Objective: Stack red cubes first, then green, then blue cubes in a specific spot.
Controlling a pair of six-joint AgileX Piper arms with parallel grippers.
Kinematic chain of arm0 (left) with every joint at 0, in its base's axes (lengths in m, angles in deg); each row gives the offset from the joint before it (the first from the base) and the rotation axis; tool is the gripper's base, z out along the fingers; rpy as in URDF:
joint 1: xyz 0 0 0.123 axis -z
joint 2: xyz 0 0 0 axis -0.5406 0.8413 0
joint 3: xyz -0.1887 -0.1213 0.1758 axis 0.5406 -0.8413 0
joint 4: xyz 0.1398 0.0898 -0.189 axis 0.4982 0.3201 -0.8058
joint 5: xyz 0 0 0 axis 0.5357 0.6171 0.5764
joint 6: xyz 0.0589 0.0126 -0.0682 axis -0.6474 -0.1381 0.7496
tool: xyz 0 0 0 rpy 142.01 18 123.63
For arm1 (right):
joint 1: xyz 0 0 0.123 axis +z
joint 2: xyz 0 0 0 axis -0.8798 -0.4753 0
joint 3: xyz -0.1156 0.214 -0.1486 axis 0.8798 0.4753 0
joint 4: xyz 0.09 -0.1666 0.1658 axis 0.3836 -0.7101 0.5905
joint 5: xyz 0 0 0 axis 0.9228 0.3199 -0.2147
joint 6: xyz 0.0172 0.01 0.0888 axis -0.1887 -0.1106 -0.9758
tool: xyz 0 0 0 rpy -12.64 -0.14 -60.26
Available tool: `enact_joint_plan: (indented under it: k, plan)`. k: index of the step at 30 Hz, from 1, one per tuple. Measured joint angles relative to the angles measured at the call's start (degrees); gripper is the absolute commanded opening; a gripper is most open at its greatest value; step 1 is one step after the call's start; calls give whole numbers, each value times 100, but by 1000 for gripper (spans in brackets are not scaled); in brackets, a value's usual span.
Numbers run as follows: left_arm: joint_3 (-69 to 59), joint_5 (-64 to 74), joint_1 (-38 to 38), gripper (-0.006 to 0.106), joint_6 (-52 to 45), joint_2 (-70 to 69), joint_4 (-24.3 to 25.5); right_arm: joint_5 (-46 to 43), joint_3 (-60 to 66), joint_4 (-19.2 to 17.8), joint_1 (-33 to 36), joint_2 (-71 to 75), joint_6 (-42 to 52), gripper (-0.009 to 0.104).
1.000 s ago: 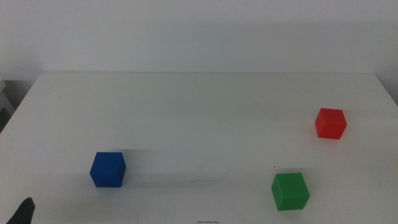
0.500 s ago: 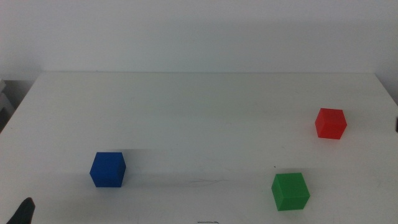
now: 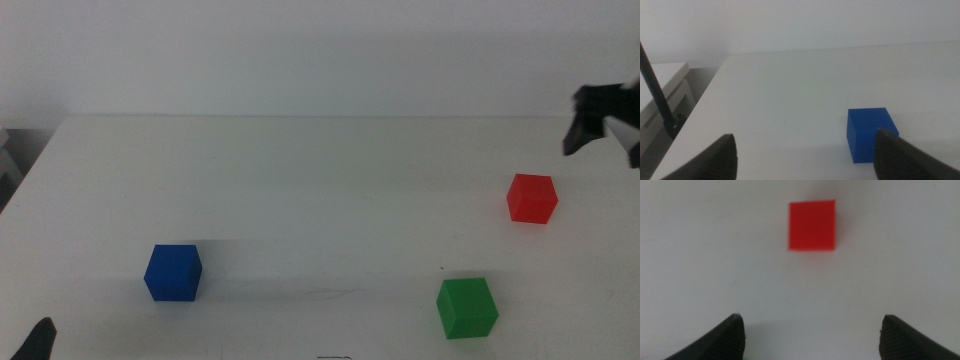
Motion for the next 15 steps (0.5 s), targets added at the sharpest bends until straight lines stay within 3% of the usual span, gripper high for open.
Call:
enact_joint_plan:
  k: [4, 15]
  plan:
    - [0, 0, 0, 94, 0, 0, 0, 102, -701, -440, 209, -998, -170, 92]
    - [0, 0, 0, 94, 0, 0, 0, 83, -1626, -793, 508, -2460, -402, 82]
